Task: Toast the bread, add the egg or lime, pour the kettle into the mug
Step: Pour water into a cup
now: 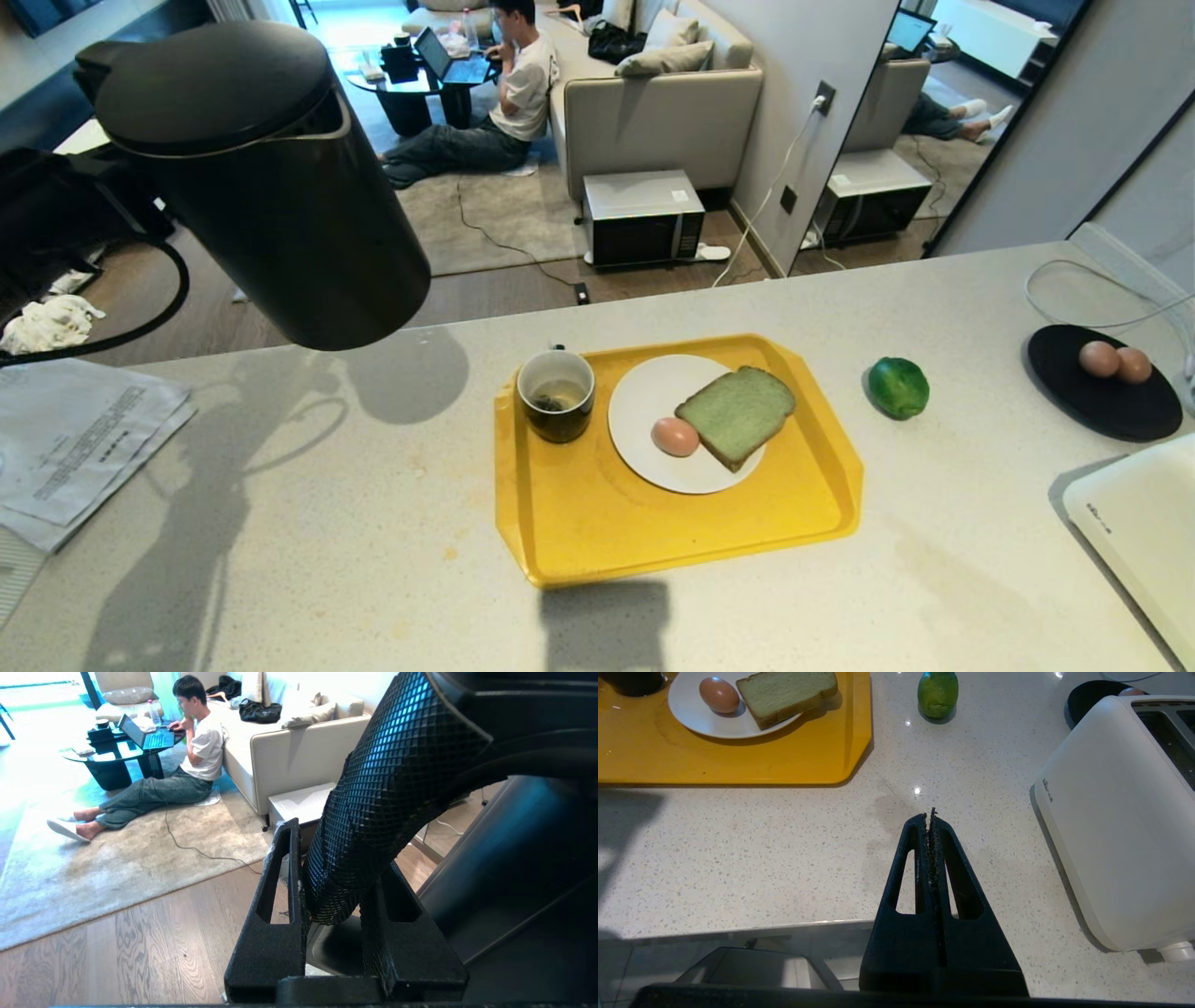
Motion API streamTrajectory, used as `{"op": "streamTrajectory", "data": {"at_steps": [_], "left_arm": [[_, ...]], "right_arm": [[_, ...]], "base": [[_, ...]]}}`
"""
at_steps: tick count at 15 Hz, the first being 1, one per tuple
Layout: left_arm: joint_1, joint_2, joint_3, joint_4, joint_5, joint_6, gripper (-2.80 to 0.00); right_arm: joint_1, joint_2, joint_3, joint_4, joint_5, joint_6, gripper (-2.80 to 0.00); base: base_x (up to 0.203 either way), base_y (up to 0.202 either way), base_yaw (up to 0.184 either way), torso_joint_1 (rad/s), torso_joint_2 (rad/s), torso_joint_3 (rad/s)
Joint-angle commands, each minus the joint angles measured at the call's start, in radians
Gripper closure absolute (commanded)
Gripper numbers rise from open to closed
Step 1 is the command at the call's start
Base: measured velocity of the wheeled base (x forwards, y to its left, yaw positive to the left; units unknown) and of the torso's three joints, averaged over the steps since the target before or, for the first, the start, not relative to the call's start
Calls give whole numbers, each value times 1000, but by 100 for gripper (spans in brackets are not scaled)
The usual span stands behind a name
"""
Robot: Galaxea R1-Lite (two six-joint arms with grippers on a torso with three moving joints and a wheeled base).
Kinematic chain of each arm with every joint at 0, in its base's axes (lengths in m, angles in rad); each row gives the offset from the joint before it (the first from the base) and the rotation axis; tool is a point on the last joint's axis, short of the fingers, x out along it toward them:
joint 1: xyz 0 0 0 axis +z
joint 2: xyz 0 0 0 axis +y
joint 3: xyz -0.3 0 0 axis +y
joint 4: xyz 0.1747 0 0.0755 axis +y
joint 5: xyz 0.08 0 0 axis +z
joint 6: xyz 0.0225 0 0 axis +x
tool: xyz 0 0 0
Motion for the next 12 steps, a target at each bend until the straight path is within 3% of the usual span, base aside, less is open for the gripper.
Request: {"op": "streamTrajectory", "data": {"at_steps": [1, 12], "left_arm": [[-1, -4, -15, 16, -2, 1, 0], [-28, 144, -85, 115, -7, 76, 0]], "right_arm": [[0, 2, 2, 0, 0, 2, 0], [0, 2, 2, 0, -3, 2, 0]], "base": [[0, 0, 0, 76, -134, -71], [0, 0, 0, 39, -70, -34]]}}
